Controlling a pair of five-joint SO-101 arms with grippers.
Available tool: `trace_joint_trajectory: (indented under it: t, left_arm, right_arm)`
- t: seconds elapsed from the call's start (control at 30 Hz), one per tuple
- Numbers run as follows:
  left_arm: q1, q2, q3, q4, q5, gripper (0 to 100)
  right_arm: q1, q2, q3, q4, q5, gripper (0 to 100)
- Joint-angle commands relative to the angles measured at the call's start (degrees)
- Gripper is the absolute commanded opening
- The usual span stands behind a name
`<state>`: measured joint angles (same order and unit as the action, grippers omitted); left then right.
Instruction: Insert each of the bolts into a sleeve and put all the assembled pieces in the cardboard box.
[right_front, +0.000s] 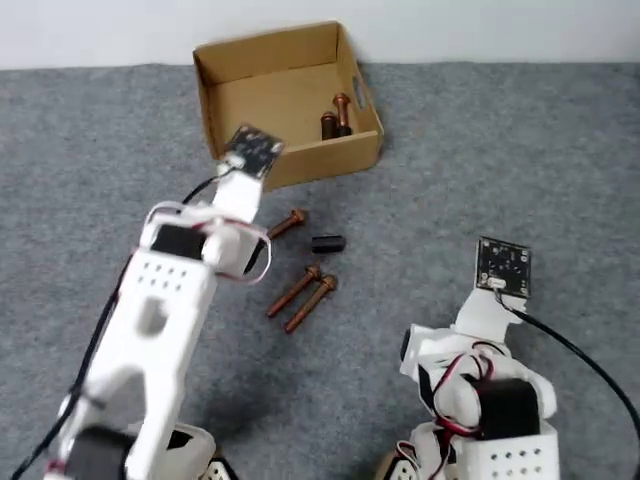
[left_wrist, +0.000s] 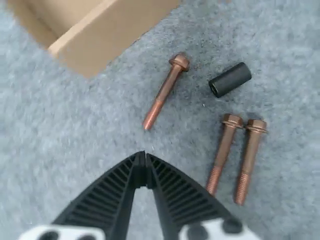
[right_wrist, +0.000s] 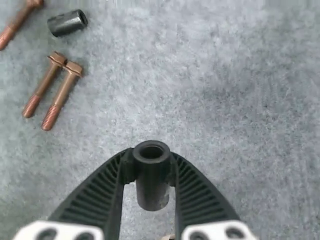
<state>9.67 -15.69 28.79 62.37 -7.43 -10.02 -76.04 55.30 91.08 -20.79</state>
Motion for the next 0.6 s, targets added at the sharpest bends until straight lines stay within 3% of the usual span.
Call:
trace_joint_trajectory:
  t: [0.0,0.17,0.57]
  left_arm:
    - [0.1,8.8,-9.6,0.4,-5.1,6]
    - [0.4,20.3,-21.1,3.9,-7.6,16]
    - [0.4,47.9,-52.4,16.1,-13.2,17]
  right_arm:
    - [0.5,-1.0,-0.4,-1.3,-0.8,0.8]
    - [0.5,-1.0,-0.4,-1.3,-0.8,0.8]
    - [0.6,-3.0,0.2,-1.4,-0.8,0.8]
